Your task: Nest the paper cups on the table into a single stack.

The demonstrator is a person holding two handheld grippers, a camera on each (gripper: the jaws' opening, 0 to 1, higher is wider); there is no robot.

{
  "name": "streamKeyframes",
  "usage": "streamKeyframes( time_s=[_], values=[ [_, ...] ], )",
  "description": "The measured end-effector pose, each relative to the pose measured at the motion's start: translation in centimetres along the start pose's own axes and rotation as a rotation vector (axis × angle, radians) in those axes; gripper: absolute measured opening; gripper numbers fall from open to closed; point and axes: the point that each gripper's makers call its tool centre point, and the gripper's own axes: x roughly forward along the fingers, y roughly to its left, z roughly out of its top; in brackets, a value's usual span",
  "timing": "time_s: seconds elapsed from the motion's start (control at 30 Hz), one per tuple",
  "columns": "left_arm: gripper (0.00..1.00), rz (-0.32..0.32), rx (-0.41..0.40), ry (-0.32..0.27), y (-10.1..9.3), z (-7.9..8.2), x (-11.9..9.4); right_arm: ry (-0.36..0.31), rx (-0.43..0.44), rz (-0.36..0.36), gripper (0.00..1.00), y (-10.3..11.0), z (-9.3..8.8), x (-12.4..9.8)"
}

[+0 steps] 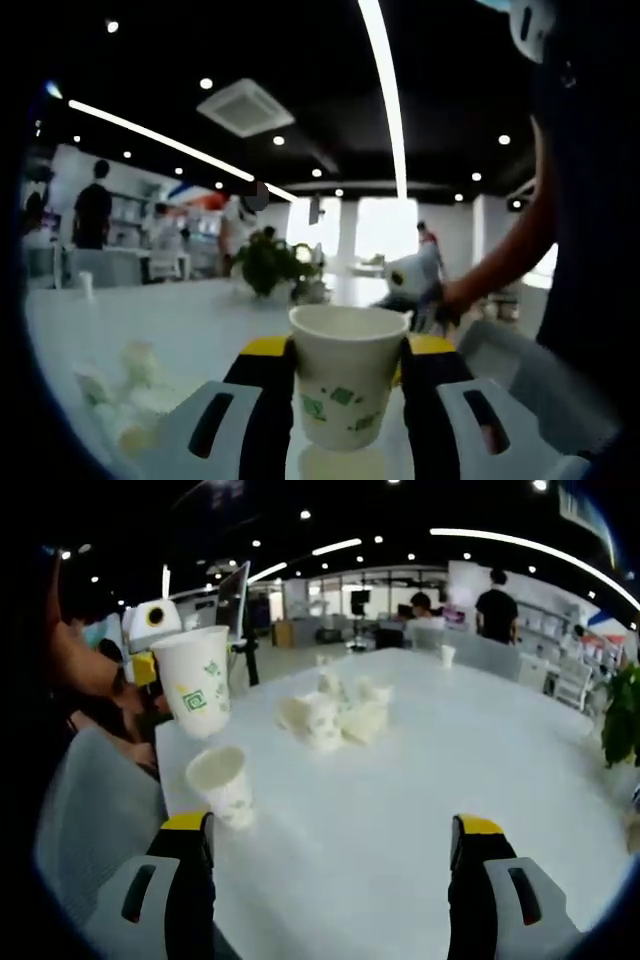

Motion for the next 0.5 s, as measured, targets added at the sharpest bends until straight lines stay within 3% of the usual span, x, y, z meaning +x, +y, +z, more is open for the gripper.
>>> streamKeyframes(
  time_s=[0.3,0.5],
  values=[
    [0.41,0.002,-0.012,0.003,0.0,-1.0,0.0,0.010,-0.008,0.000,0.97,0.3,-0.2,-0.3],
    [0.41,0.008,-0.023,0.016,-0.1,-2.1,-0.1,-0.022,-0.023,-0.016,1.00,0.2,0.7,-0.5]
  ],
)
